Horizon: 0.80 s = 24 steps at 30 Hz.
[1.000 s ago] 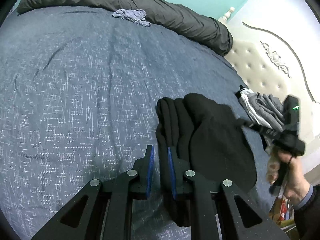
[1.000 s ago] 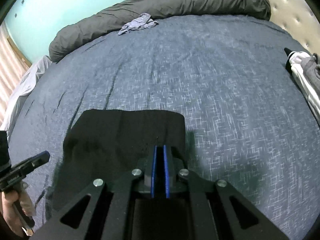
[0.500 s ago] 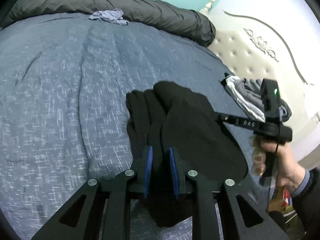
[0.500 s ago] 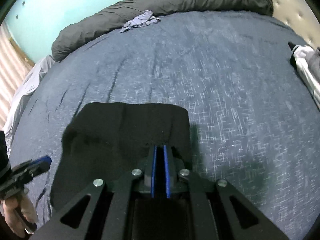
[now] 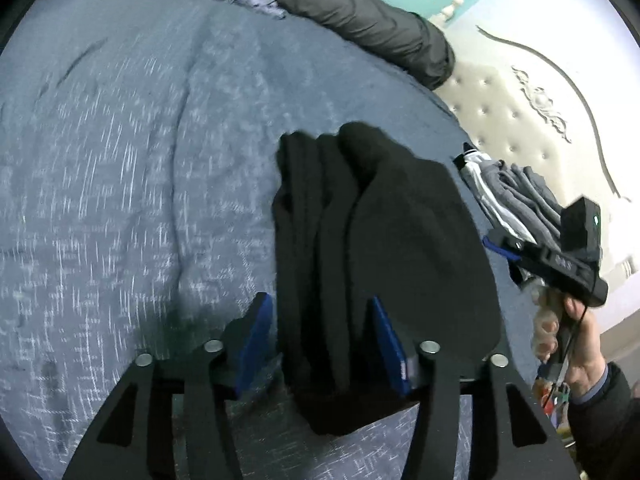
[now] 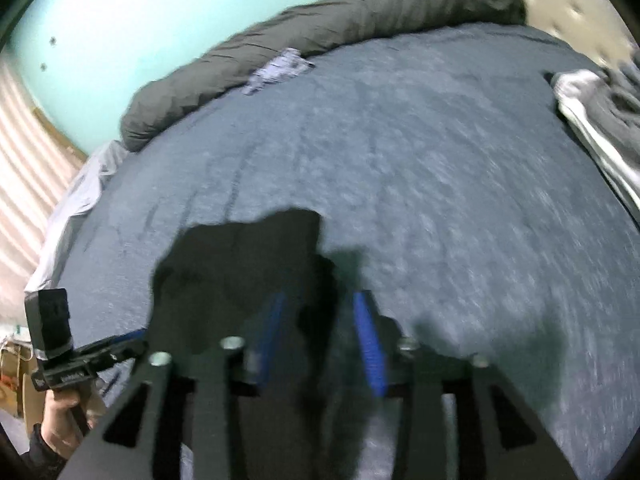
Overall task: Fold clothes
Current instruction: 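Open both grippers and position them on either side of the black bundle, then grasp the black bundle with the left gripper while the right gripper grasps its other end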
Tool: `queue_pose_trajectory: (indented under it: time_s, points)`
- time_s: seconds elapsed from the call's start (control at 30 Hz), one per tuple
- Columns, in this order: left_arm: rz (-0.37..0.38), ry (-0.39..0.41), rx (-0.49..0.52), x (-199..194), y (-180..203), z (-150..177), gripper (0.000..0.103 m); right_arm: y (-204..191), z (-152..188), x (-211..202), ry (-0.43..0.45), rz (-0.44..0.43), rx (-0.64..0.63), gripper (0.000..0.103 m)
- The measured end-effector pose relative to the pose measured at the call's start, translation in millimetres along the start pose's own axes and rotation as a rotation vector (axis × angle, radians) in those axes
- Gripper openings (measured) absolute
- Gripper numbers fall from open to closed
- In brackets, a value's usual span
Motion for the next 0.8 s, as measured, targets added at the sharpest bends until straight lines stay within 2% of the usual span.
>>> queue_pose_trajectory:
  time_s: [0.07, 0.17, 0.3, 0.47, 0.8]
  points:
    - [0.006, -0.016, -0.025, 4, -5, 3, 0.065, 3, 10, 0, -0.033, -0.032, 0.011, 0.045]
    - [0.012, -0.023, -0.051, 6, -9, 6, 0.067, 0, 26, 1, -0.086, -0.072, 0.020, 0.063]
    - [0.027, -0.028, -0.091, 2, -9, 13, 0.067, -6, 47, 3, -0.136, -0.120, 0.038, 0.065]
    - [0.051, -0.042, -0.135, -4, -4, 27, 0.067, -10, 63, 6, -0.164, -0.161, 0.074, 0.074]
    - [0.110, -0.045, -0.187, -14, 5, 43, 0.069, -24, 68, -18, -0.134, -0.204, 0.060, 0.075]
Point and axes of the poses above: each gripper's, at about its wrist camera, not at the fingertips, and x roughly the way its jaws point, y to its right, z to its underside, the point moved 6 cm from there along x, roughly the way its jaws point, and after that the axes turned 2 degrees about -x, right-handed, at the moved point
